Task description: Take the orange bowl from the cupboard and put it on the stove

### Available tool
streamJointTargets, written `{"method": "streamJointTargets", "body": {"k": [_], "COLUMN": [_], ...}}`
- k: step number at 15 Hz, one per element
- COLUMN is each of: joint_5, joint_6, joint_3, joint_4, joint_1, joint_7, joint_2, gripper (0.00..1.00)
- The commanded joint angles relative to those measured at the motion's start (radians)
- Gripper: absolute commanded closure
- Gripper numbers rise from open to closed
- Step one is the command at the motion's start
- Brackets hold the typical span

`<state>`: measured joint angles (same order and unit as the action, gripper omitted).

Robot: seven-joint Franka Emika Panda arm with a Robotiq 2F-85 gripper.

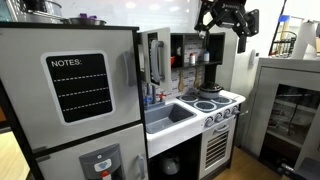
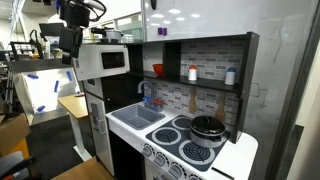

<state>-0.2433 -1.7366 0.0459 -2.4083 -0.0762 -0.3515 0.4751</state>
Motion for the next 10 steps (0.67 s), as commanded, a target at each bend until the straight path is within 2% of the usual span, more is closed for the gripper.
{"method": "streamJointTargets", "body": {"k": [1,5,10], "joint_5": [-0.078,-0.194,-0.326], "joint_6": [-0.042,-0.123,-0.234], "joint_3": [0.027,0.056,0.05], "joint_4": [0.01,0.009,-0.01], "joint_1": [-0.03,-0.042,-0.037], "joint_7": [0.005,-0.005,-0.035], "joint_2": [-0.033,-0.073,-0.099], "gripper": [0.0,0.0,0.0]}}
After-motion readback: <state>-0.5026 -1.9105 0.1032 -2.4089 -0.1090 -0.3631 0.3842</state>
